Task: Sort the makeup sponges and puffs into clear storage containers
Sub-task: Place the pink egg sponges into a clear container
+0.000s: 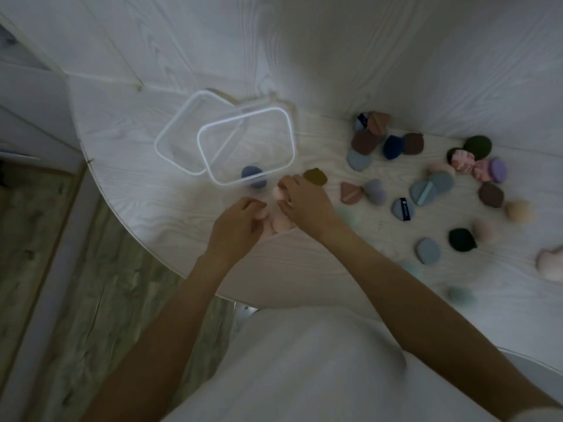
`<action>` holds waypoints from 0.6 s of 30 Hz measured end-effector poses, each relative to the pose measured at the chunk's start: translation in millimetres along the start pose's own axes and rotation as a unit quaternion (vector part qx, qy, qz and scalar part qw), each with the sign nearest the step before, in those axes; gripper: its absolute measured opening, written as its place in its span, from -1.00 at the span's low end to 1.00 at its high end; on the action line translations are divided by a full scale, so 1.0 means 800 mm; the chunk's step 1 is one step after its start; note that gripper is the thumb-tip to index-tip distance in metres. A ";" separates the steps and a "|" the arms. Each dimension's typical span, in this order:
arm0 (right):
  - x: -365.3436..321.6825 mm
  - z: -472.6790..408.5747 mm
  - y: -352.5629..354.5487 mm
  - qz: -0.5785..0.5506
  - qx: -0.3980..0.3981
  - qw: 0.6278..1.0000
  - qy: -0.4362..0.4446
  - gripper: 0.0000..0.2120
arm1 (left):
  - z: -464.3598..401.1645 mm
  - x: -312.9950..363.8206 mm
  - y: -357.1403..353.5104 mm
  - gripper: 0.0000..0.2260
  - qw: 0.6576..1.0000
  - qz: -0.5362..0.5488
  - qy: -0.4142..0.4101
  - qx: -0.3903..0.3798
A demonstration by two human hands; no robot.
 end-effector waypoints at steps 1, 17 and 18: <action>-0.007 -0.006 -0.005 0.039 -0.013 0.999 0.010 -0.78 | -0.001 -0.002 0.000 -0.77 1.000 0.002 0.008 -0.001; -0.011 -0.012 -0.027 0.041 -0.075 0.996 0.018 -0.78 | -0.003 -0.006 0.000 -0.80 0.999 -0.017 0.033 0.014; -0.009 -0.011 -0.026 0.028 -0.075 0.997 0.019 -0.78 | -0.004 -0.007 0.000 -0.80 0.999 -0.018 0.036 0.016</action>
Point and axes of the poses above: each hand's wrist, its own z-axis away from the middle knuckle, its own y-axis out of the back of the hand, x = y × z, the point moved 10 cm from there along -z, towards the middle knuckle, and after that the axes turned 4 degrees about z, right-handed, at the moved point
